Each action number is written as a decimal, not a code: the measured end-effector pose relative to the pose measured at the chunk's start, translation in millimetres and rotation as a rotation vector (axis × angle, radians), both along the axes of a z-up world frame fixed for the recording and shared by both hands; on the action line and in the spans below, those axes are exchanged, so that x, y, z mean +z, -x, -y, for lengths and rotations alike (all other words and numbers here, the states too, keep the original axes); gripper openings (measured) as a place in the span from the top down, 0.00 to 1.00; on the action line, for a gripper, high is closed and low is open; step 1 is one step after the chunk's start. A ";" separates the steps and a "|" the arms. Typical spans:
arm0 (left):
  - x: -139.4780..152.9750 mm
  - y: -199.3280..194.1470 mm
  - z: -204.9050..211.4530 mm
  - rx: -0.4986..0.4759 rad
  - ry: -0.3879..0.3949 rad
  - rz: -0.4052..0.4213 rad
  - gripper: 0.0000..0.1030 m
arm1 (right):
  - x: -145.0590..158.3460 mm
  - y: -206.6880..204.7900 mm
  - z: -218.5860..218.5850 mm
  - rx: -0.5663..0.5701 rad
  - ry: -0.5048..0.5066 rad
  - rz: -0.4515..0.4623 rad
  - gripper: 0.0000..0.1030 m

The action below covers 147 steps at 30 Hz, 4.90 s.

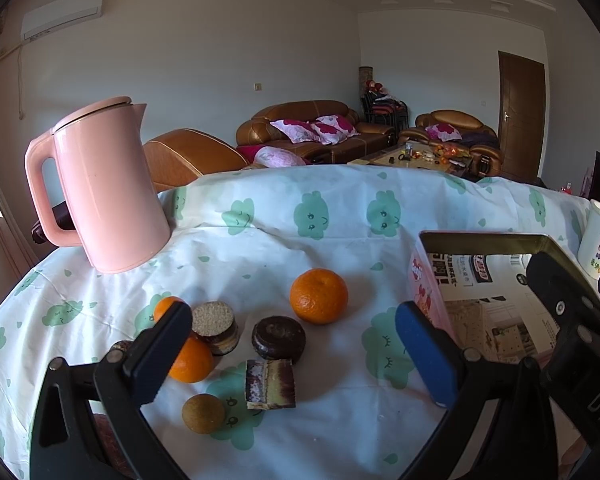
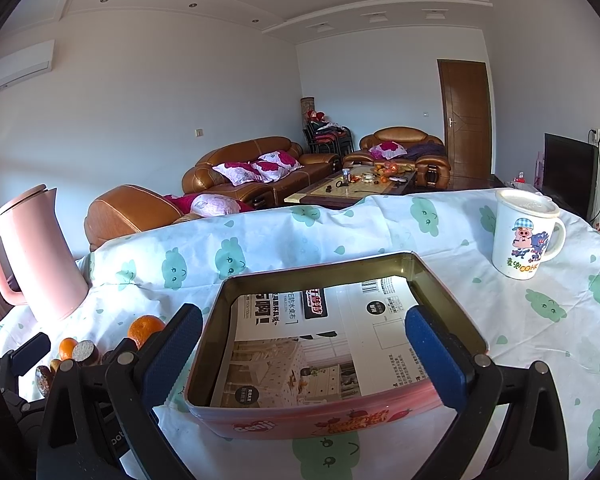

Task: Organize fruits

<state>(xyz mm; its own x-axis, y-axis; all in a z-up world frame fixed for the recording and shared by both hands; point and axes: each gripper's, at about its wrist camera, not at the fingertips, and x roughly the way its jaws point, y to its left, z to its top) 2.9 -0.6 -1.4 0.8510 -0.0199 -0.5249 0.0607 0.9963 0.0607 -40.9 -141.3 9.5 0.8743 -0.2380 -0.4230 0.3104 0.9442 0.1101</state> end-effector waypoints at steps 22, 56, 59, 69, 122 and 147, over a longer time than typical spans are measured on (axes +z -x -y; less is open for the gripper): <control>1.4 18.2 -7.7 0.002 0.000 0.005 0.00 | 1.0 1.8 -4.9 0.015 0.027 0.007 0.01; -37.3 47.7 -151.8 0.060 0.194 -0.311 0.34 | -21.9 -38.7 -123.8 0.532 0.054 -0.227 0.41; -36.2 45.8 -149.9 0.065 0.186 -0.307 0.35 | -28.1 -49.5 -131.5 0.560 -0.002 -0.282 0.41; -36.6 41.6 -156.8 0.055 0.219 -0.303 0.35 | -52.5 -68.8 -146.6 0.604 -0.064 -0.431 0.66; -3.9 -7.8 107.3 -0.396 0.001 -0.117 0.29 | -13.9 -35.2 93.9 0.199 0.014 -0.178 0.58; 1.4 -2.9 18.9 -0.165 -0.020 -0.006 0.00 | -2.8 -0.6 84.6 0.045 -0.105 0.012 0.22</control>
